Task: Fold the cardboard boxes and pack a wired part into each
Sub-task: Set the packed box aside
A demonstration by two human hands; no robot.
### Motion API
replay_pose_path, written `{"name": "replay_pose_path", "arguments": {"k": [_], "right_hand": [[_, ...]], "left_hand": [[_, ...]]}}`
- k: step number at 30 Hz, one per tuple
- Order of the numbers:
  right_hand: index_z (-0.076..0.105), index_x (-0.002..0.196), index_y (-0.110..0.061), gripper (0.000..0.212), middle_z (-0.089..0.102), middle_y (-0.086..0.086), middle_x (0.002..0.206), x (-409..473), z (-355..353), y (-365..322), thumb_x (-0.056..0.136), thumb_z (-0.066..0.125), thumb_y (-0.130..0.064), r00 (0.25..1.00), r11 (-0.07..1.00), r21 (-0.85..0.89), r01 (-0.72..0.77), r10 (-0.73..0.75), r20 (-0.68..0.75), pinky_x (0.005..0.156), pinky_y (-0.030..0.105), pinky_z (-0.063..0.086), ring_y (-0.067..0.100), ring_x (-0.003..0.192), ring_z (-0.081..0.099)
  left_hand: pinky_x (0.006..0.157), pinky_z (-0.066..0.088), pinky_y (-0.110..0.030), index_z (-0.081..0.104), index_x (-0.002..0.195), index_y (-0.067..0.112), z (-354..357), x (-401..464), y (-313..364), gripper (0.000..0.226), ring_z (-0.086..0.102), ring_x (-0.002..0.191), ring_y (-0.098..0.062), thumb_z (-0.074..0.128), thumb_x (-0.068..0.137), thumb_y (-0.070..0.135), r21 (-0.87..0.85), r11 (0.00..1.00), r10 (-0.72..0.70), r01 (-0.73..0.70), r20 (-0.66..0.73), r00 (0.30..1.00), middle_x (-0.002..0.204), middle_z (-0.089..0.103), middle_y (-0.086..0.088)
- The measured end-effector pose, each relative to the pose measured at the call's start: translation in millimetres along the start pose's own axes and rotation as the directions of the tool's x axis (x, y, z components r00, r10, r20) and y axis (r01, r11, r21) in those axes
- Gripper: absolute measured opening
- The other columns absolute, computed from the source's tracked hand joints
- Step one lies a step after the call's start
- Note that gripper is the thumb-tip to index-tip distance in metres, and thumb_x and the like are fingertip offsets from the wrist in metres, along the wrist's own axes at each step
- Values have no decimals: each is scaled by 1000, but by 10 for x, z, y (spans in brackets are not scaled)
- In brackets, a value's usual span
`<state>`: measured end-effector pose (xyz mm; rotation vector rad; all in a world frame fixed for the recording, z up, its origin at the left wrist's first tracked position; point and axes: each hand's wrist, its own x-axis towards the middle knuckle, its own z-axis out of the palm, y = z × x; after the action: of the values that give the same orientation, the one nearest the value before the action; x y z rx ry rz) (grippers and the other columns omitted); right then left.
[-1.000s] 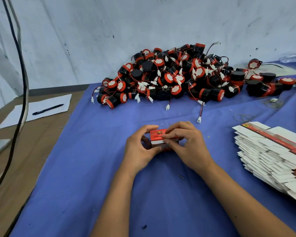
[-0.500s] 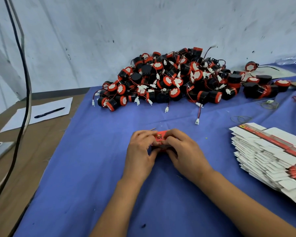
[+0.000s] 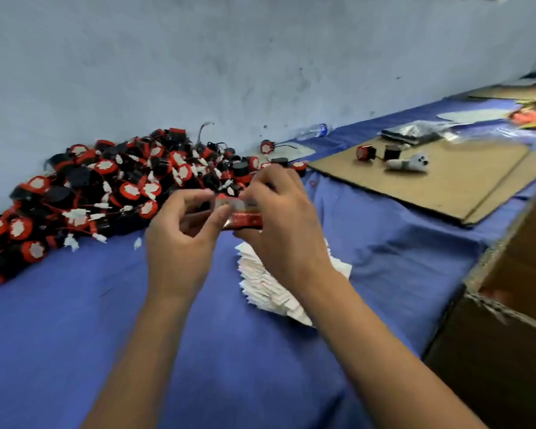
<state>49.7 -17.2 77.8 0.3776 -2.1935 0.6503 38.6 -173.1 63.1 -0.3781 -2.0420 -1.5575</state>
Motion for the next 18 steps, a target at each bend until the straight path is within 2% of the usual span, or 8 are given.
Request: {"name": "replay_pose_path", "arguments": {"k": [3,5,7,10,12,13,15,18], "right_hand": [[71,96,-22,49,62,3,102,41,-1149,499,58,94,-42,959,927,-246,-283,277,-59,82,37,48,26,101,55],[73,101,-28,47,70,3,101,-83,-1860,799,61,91,-44,884,812,-365,-456,460,-81,85,37,51,26,98,63],[75,105,-30,46,74,4,101,-276,-2392,1015,63,91,-40,795,686,-432,-585,591,-138,84,39,55,26,96,67],[75,115,-25,49,73,8,104,-542,-2805,1254,69,92,-25,627,491,-530,-691,773,-102,88,40,57,29,98,68],[69,129,-22,55,70,9,115,-635,-2863,1353,77,88,-20,529,425,-546,-722,848,-39,95,40,55,30,107,66],[64,135,-23,59,68,10,123,-653,-2844,1375,80,85,-19,511,423,-544,-725,859,-12,99,39,53,31,113,64],[59,140,-26,60,65,10,130,-619,-2718,1390,84,79,-16,547,465,-541,-701,837,10,99,36,49,31,118,61],[62,133,-30,51,67,6,123,-445,-2338,1270,85,76,-21,685,606,-457,-651,728,-10,96,40,55,27,108,65]], "left_hand": [[67,53,-18,73,97,17,1018,116,708,9,72,74,-1,78,91,22,-126,981,168,-149,151,974,86,74,11],[65,50,-22,71,90,19,1685,28,1111,10,68,69,-3,80,89,25,-177,968,223,-178,279,934,81,72,11],[71,51,-27,68,86,21,2225,-134,1410,14,67,78,-7,80,89,29,-178,960,272,-217,401,875,83,71,10],[80,57,-39,71,95,17,2771,-426,1606,16,68,92,-16,76,92,32,-131,954,291,-271,635,716,94,74,1],[85,57,-40,75,101,17,2944,-577,1585,15,69,94,-19,75,94,30,-111,947,276,-301,759,589,99,76,-2],[86,57,-39,77,102,16,2971,-619,1544,13,70,94,-19,74,95,27,-132,948,277,-289,790,548,99,77,-2],[85,58,-33,78,100,16,2912,-625,1389,8,71,92,-13,73,96,21,-197,960,278,-200,776,567,97,77,1],[69,52,-12,75,92,23,2638,-501,1032,7,68,86,2,72,96,19,-197,976,204,-99,642,739,87,74,11]]}}
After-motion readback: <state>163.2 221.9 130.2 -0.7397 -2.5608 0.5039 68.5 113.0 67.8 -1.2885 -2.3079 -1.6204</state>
